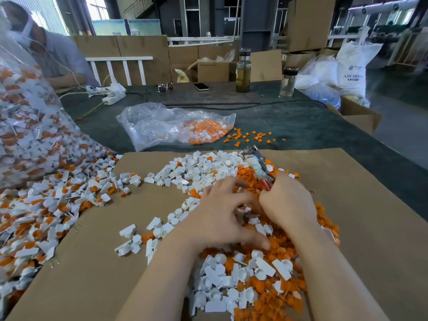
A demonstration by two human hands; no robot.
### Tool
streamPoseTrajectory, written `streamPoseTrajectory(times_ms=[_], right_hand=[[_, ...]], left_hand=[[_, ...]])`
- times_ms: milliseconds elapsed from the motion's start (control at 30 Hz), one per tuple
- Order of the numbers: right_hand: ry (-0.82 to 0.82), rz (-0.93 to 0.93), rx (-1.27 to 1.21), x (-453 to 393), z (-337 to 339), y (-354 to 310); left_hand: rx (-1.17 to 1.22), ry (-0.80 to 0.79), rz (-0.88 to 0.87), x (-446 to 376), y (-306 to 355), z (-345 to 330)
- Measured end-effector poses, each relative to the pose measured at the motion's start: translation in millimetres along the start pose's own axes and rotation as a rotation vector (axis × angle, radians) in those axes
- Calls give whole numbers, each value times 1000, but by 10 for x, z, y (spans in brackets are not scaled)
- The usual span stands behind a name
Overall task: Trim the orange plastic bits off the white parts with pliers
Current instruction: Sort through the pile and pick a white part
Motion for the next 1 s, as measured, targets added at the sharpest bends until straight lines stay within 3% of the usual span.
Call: streamPoseTrajectory(times_ms=[133, 367, 467, 533, 633, 700, 1000], right_hand=[[8, -21, 5, -21, -7, 13], [-21, -47, -64, -38, -72, 59], [-32, -50, -71, -55, -88, 75], [-38, -46, -73, -62, -90, 88], [-58, -50, -76, -49, -107, 100], [-62, -40, -59, -30, -133, 83], [-52, 34, -9, -57, -212, 23]], left_hand=[[-143, -54, -5, 1, 23, -104], [-277, 202, 74, -46, -87, 37], [-231, 290, 227, -18, -166, 141], [-225, 238, 372, 25, -308, 180], [-224, -42, 550, 125, -547, 116], [-173, -148, 599, 171, -606, 66], [-94, 22, 495, 24, -541, 53]])
Point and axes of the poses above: each hand's wrist, its own x-axis away from the middle knuckle, its own z-axis out of the back of the hand, y = z × x, the point moved 6 cm from there along -x, towards the middle knuckle, and after that the axes turned 11 degrees about z, right-handed, at the moved point
